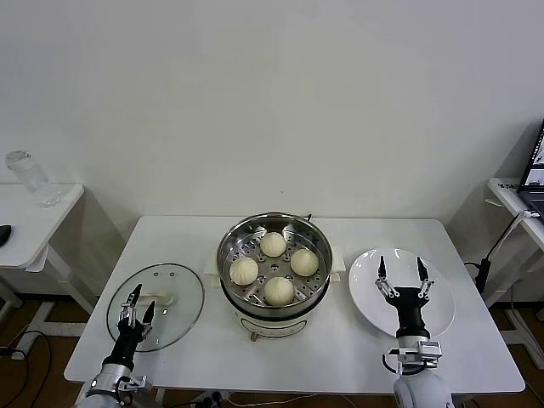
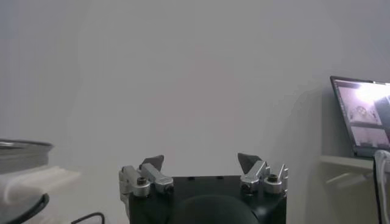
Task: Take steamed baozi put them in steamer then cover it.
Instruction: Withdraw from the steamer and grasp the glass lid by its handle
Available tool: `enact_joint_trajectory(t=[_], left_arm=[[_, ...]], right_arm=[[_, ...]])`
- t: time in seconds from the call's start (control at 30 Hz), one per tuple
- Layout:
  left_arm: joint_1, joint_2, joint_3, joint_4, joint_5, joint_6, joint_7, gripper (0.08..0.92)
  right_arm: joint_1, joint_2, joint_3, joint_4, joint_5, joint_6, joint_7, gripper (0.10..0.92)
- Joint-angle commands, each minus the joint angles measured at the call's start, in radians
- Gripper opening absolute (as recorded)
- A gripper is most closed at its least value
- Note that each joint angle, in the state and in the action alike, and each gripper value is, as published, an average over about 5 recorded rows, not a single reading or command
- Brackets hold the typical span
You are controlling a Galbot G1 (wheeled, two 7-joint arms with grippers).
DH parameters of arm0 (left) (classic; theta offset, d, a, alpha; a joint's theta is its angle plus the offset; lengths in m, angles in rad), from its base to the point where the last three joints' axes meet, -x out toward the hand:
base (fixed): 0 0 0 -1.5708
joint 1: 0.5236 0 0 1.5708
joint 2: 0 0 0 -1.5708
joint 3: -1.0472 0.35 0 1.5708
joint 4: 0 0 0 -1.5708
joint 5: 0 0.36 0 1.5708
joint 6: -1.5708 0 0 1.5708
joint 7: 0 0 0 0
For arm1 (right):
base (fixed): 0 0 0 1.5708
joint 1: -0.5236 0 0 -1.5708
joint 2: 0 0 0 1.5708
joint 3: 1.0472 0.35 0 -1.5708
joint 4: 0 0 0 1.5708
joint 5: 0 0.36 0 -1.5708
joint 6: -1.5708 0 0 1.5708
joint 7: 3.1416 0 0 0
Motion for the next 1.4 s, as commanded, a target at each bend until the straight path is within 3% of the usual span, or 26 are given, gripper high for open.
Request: enact_joint_trajectory(t=[0.03,0.77,0.87,1.4], left_arm=[[-0.056,0.0,0.015,0.046,0.017,0.011,0.002,0.823],[-0.134,0.002,0.053,0.097,0.056,0.047,0.035,0.813],[-0.143,0.002,0.057,0.112,0.057,0.047,0.041,0.758],[-0.152,-0.002,0.052,0.15,0.05,0.033,0.048,0.293]], right_arm=[[-0.02,0.014,0.005,-0.001,-0.024,0.007,-0.029,0.823],[-0.054,0.033,0.004,-0.001,-0.065,0.025,-0.051,0.823],[-0.059,0.032,0.002,0.007,-0.07,0.025,-0.051,0.823],[-0.053,0.026,0.002,0.013,-0.077,0.026,-0.048,0.823]])
